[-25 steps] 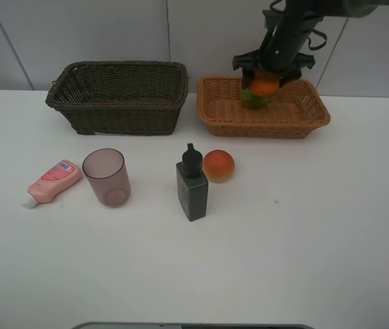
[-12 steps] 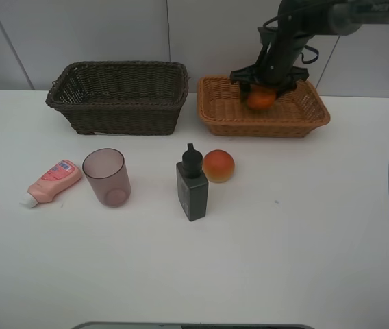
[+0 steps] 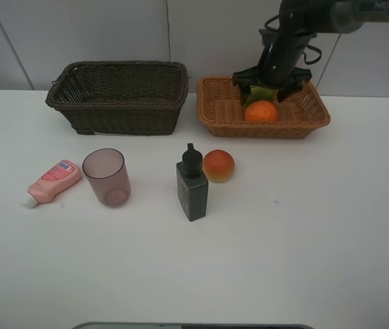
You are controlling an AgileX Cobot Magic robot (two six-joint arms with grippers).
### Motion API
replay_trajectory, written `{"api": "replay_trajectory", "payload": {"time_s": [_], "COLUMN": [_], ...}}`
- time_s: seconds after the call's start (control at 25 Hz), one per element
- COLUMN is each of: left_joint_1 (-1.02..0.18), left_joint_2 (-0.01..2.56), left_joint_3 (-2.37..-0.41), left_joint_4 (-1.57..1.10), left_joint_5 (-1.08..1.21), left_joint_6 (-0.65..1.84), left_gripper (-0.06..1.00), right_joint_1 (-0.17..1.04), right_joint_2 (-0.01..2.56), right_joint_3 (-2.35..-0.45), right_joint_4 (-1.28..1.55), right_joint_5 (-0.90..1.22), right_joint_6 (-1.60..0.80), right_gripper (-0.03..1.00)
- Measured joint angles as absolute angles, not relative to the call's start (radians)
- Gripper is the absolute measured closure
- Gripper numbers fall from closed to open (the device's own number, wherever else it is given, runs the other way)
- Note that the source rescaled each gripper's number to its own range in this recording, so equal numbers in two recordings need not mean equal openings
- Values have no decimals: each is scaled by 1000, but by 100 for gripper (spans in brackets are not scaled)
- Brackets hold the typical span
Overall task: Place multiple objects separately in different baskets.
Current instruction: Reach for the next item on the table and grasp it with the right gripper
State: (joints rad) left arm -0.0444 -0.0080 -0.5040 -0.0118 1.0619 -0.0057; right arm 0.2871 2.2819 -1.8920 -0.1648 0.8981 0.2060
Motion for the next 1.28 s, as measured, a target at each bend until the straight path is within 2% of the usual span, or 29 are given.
{"api": "replay_trajectory", "payload": {"time_s": [0.28, 0.6, 1.0, 1.28], "left_joint_1": [-44, -44, -44, -44], "left_joint_2": [-8, -8, -8, -8], "left_joint_3": [-504, -504, -504, -504], "left_joint_4": [-12, -12, -12, -12], "left_joint_5": [1062, 1062, 1062, 1062], "left_joint_6": [-6, -6, -6, -6], "left_gripper": [-2, -2, -2, -2], "right_joint_1": [314, 383, 561, 700], "right_joint_2": [2148, 1934, 1723, 1701], "right_joint_3": [-1882, -1682, -1358, -1305], "right_joint_4": [-171, -191, -195, -196], "right_joint_5": [1016, 1005, 995, 1008], "right_joint_6": [205, 205, 205, 205], "right_gripper": [6, 6, 6, 6]}}
